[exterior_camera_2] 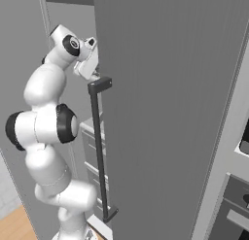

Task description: Take the meat container that has the shrimp and place it on the second highest rack of the freezer. Then take the vegetable container that has the squash and garlic and place it on the highest rack of the freezer.

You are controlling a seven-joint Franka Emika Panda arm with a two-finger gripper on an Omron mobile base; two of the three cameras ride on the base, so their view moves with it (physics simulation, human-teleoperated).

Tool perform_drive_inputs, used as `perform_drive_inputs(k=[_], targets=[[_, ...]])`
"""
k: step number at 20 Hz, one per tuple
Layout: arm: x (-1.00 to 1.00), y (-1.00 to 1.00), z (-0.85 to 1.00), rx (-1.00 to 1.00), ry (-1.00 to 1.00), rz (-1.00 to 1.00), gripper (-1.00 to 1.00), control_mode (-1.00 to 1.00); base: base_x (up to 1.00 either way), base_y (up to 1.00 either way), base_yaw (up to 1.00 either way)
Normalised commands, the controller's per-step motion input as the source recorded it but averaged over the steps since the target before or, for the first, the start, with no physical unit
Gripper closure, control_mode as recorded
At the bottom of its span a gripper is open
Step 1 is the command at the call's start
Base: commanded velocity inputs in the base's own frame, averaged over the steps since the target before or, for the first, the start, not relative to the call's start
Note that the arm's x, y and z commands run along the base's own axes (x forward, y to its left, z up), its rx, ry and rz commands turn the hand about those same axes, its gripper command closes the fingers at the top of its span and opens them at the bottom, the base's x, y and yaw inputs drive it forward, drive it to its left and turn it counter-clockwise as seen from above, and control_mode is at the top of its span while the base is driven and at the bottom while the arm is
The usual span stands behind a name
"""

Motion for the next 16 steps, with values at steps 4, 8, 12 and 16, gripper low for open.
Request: perform_drive_inputs(k=[4,8,12,16], targets=[[-0.55,0.00,-0.05,0.00,-0.52,0.00,-1.00,-1.00,0.00,0.00,0.00],[-0.79,0.00,0.06,0.01,-0.42,0.00,-1.00,-1.00,0.00,0.00,0.00],[-1.00,0.00,0.25,0.00,-0.28,0.00,-1.00,-1.00,0.00,0.00,0.00],[-1.00,0.17,0.42,0.00,-0.21,0.00,-1.00,-1.00,0.00,0.00,0.00]])
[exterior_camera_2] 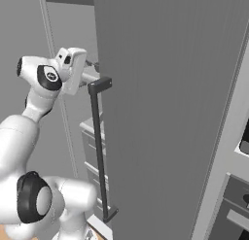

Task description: Take the meat container that has the shrimp and place it on the second highest rack of the freezer. Then take the vegetable container that has the squash and garlic and place it on the highest rack of the freezer.

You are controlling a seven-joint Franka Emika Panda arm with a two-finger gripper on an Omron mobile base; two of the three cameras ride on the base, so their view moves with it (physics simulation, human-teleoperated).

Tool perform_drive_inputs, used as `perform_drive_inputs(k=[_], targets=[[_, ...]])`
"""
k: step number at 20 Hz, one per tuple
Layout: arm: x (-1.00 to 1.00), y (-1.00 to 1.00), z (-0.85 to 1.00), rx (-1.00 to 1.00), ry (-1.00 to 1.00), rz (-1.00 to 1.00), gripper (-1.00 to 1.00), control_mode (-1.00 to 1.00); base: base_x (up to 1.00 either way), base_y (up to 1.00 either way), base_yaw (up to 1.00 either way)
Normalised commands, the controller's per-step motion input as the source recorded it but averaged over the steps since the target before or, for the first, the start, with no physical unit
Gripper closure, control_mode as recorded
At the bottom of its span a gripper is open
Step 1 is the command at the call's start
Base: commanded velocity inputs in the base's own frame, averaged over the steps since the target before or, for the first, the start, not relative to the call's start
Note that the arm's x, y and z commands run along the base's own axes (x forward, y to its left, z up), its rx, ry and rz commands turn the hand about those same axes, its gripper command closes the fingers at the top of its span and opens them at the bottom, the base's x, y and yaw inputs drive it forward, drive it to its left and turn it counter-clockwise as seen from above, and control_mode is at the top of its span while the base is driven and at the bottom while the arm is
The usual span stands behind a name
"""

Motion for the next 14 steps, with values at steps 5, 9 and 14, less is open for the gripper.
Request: perform_drive_inputs(k=[5,9,14], targets=[[-1.00,0.31,0.42,0.00,-0.16,0.00,-1.00,-1.00,0.00,0.00,0.00],[-1.00,0.29,0.24,0.00,-0.12,0.00,-1.00,-1.00,0.00,0.00,0.00],[-1.00,0.08,0.04,0.00,-0.09,0.00,-1.00,-1.00,0.00,0.00,0.00]])
